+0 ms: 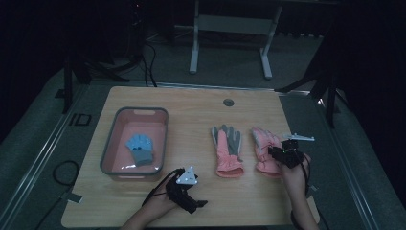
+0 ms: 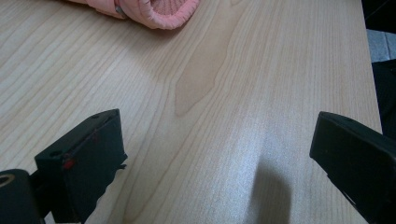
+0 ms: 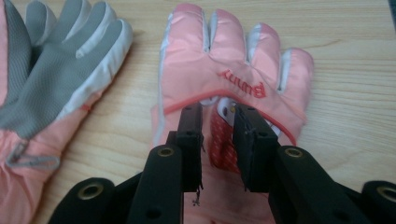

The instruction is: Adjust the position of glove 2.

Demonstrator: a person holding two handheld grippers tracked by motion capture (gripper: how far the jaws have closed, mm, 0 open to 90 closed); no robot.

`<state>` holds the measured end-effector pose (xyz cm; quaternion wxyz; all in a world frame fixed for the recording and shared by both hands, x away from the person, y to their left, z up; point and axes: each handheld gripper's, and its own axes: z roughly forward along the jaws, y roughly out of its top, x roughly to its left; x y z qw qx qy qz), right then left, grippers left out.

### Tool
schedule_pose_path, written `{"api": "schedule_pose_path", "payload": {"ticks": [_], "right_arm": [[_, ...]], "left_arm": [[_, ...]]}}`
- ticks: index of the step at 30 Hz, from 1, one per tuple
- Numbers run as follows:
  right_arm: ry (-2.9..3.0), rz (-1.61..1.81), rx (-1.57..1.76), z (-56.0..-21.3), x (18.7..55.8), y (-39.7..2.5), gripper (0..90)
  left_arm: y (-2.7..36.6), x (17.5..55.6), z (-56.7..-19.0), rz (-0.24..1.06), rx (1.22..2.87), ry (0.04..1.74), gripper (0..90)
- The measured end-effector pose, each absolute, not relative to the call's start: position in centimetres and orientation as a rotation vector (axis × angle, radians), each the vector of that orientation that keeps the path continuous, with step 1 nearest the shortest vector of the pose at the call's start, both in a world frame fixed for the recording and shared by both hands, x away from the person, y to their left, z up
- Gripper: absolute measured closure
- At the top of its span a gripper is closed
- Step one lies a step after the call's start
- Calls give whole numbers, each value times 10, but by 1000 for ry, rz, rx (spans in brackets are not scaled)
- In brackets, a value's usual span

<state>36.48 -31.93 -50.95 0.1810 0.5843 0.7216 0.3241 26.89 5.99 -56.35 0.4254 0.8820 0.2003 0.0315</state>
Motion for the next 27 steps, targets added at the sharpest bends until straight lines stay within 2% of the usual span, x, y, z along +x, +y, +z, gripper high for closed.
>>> {"api": "schedule_pose_path", "payload": {"ticks": [9, 15, 16, 19, 21, 27], "right_arm": [[2171, 964, 1566, -505, 370, -336, 642], [2208, 913, 1557, -522, 375, -335, 623], [2213, 913, 1550, -525, 376, -335, 638], [2217, 932, 1575, -529, 376, -337, 782], [2207, 937, 1579, -529, 375, -336, 846], [2109, 909, 1600, -513, 367, -323, 892]], "left_arm": [[60, 270, -563, 72, 2203, 507, 33], [60, 269, -564, 69, 2207, 503, 33], [60, 269, -564, 68, 2205, 504, 33], [60, 269, -564, 66, 2203, 503, 33], [60, 269, -564, 68, 2202, 505, 33], [60, 269, -563, 68, 2204, 508, 33]]}}
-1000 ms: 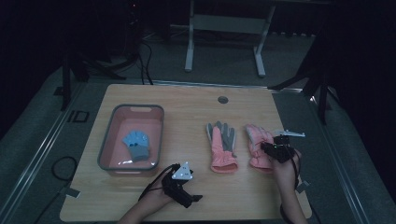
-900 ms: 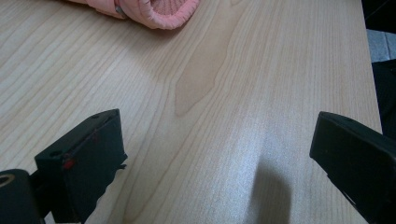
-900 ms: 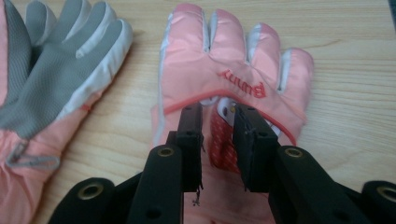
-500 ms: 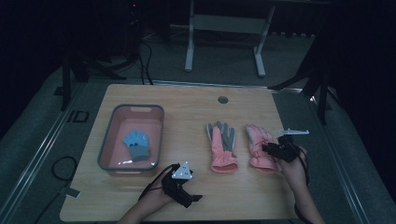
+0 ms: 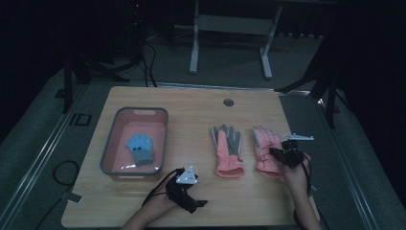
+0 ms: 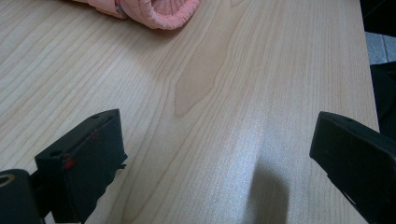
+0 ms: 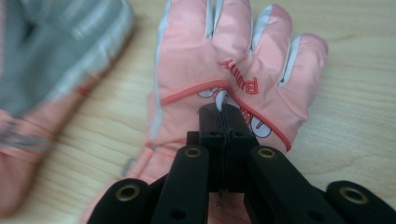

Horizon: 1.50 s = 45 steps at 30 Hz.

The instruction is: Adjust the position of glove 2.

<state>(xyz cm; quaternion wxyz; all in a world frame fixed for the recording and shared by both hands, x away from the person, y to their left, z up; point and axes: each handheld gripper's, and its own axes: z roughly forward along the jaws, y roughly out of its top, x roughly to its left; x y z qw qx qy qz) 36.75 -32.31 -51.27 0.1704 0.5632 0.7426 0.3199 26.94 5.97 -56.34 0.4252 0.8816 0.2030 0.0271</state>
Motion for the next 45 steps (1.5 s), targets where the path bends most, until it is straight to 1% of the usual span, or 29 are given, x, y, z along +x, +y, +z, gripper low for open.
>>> {"api": "schedule_pose_path", "payload": {"ticks": [11, 16, 20, 23, 27, 34, 40, 45], "right_arm": [[1971, 1023, 1504, -432, 353, -278, 892], [1955, 1083, 1463, -409, 349, -250, 892], [1976, 1104, 1441, -401, 348, -224, 892], [1986, 1127, 1446, -403, 346, -206, 892], [2028, 1104, 1443, -416, 345, -189, 892], [2046, 1046, 1485, -445, 343, -179, 892], [2085, 977, 1532, -473, 349, -174, 890], [2114, 944, 1539, -489, 353, -171, 881]], "left_arm": [[60, 270, -563, 70, 2202, 502, 33], [60, 270, -563, 72, 2206, 497, 33], [60, 270, -563, 71, 2204, 497, 33], [60, 272, -563, 71, 2202, 497, 33], [60, 270, -563, 71, 2201, 493, 33], [59, 270, -563, 74, 2207, 489, 33], [59, 270, -563, 75, 2210, 488, 33], [59, 269, -563, 74, 2208, 487, 33]]}}
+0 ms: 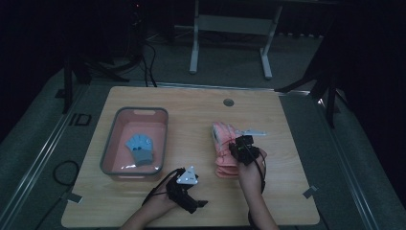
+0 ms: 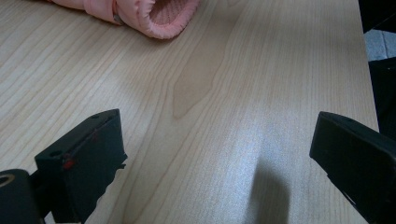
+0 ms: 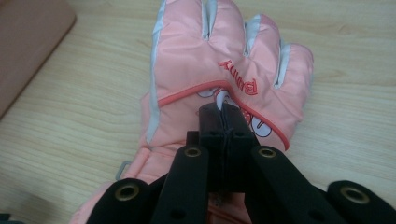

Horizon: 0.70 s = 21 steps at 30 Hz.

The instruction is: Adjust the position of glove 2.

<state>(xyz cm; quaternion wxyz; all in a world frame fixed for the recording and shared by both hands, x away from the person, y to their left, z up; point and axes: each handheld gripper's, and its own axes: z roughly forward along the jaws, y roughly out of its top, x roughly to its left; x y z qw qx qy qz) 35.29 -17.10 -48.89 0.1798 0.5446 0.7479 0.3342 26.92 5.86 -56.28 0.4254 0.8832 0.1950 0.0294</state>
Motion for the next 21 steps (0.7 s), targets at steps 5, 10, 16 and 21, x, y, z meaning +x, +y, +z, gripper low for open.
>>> {"api": "schedule_pose_path", "payload": {"ticks": [5, 10, 16, 21], "right_arm": [[2121, 969, 1549, -495, 354, -172, 834], [2137, 1019, 1530, -486, 351, -176, 670], [2173, 1094, 1455, -470, 348, -185, 440], [2216, 1138, 1389, -463, 348, -198, 222]], "left_arm": [[58, 269, -563, 72, 2212, 486, 33], [58, 269, -563, 67, 2210, 488, 33], [58, 269, -563, 67, 2207, 491, 33], [58, 269, -563, 67, 2206, 496, 33]]}}
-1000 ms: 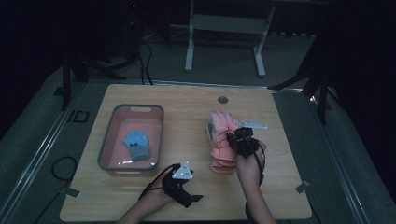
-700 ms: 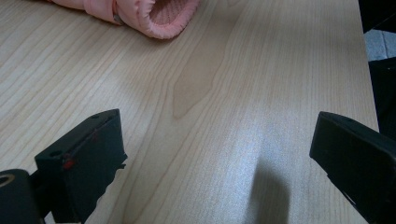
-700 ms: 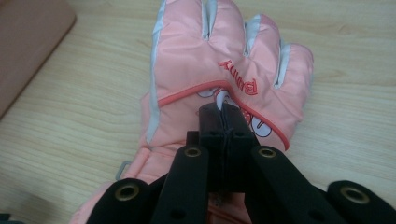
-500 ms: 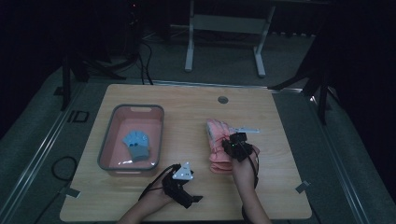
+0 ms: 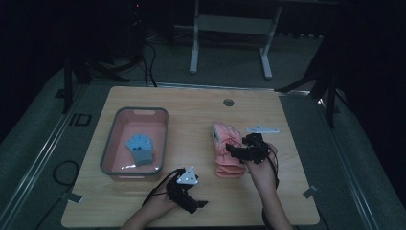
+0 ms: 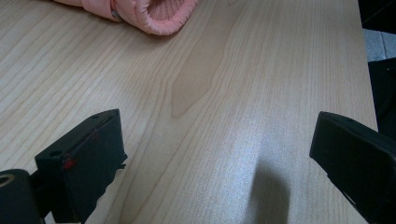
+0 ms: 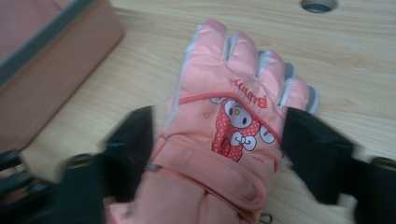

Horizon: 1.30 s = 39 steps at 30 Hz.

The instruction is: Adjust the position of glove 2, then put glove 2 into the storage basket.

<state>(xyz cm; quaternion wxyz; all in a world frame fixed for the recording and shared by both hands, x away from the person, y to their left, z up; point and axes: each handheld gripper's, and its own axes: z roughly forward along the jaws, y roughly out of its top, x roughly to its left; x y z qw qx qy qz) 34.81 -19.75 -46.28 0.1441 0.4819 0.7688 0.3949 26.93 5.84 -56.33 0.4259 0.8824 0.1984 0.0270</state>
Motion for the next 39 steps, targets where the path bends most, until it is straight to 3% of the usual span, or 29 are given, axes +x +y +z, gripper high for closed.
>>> {"api": "schedule_pose_path", "payload": {"ticks": [10, 18, 22, 28, 37, 39], "right_arm": [[2311, 1187, 1176, -463, 351, -218, 186], [2334, 1170, 1155, -465, 349, -241, 152], [2319, 1141, 1106, -466, 346, -252, 135], [2275, 1143, 1055, -465, 345, -259, 138], [2319, 1206, 1129, -465, 348, -260, 108], [2313, 1204, 1114, -464, 350, -260, 155]], "left_arm": [[56, 271, -561, 60, 2182, 577, 33], [53, 268, -548, 130, 2166, 614, 33], [54, 269, -536, 196, 2132, 646, 32], [47, 276, -516, 109, 2122, 706, 36], [26, 300, -474, 160, 2099, 613, 37], [22, 311, -465, 176, 2100, 607, 37]]}}
